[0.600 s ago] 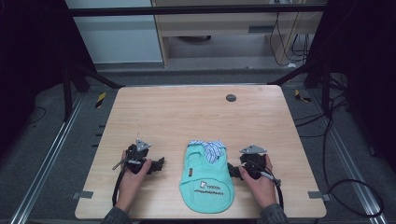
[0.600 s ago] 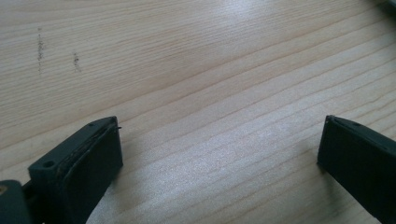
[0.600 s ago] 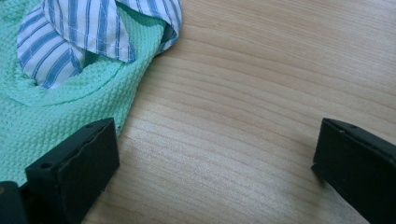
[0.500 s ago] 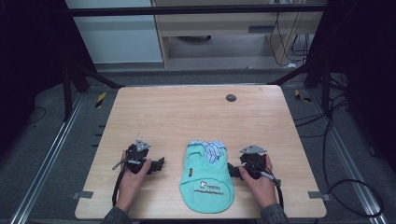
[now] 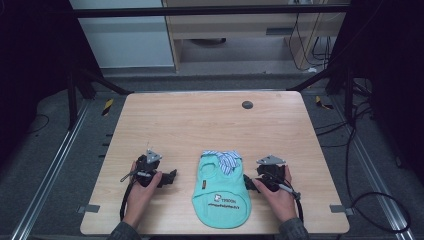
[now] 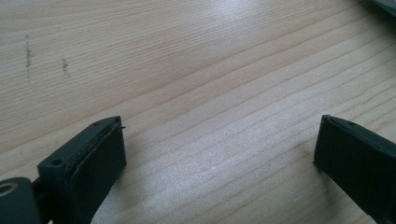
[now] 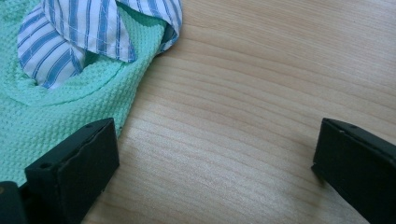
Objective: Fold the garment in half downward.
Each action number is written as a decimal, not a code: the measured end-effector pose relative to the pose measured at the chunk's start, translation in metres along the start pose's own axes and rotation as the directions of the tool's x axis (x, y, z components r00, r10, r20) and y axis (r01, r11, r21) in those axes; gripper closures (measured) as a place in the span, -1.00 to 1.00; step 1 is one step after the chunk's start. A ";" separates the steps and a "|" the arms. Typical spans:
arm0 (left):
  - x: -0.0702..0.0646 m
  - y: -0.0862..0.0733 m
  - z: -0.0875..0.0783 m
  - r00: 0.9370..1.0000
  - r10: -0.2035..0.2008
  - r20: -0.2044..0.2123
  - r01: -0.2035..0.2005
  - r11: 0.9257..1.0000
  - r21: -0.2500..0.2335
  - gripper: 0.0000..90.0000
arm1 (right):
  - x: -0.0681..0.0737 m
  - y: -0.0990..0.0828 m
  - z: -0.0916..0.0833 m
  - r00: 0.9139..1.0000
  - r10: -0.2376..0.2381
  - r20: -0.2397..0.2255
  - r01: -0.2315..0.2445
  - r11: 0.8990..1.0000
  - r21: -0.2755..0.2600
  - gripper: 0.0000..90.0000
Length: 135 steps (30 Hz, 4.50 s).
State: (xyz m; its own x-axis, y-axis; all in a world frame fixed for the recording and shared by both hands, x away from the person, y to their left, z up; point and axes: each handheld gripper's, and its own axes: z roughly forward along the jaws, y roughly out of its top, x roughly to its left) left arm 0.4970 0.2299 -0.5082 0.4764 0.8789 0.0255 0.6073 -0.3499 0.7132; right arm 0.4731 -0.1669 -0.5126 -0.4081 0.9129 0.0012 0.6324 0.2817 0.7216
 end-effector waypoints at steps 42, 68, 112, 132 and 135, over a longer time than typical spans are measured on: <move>-0.058 0.116 0.058 0.962 0.146 0.232 -0.154 0.988 0.016 0.13 | -0.001 0.087 0.047 0.970 -0.152 -0.189 0.159 0.987 0.024 0.49; -0.057 0.108 0.077 0.952 0.175 0.251 -0.193 0.980 0.045 0.11 | 0.006 0.079 0.051 0.966 -0.146 -0.212 0.169 0.981 0.093 0.35; -0.068 0.120 0.032 0.923 0.232 0.307 -0.239 0.971 -0.017 0.92 | 0.017 0.103 0.022 0.931 -0.276 -0.237 0.294 0.955 0.044 0.85; -0.064 0.131 0.019 0.918 0.249 0.308 -0.258 0.966 -0.013 0.92 | 0.017 0.117 0.004 0.914 -0.326 -0.241 0.338 0.941 0.009 0.86; -0.063 0.133 0.018 0.918 0.255 0.303 -0.263 0.965 -0.015 0.92 | 0.018 0.119 0.002 0.911 -0.333 -0.243 0.344 0.939 0.005 0.86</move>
State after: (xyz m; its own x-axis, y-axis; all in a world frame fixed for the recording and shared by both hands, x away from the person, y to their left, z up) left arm 0.5594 0.1219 -0.4279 0.7852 0.6193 -0.0072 0.4511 -0.5640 0.6917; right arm 0.5428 -0.1162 -0.4279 -0.7424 0.6662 -0.0709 0.4563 0.5803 0.6746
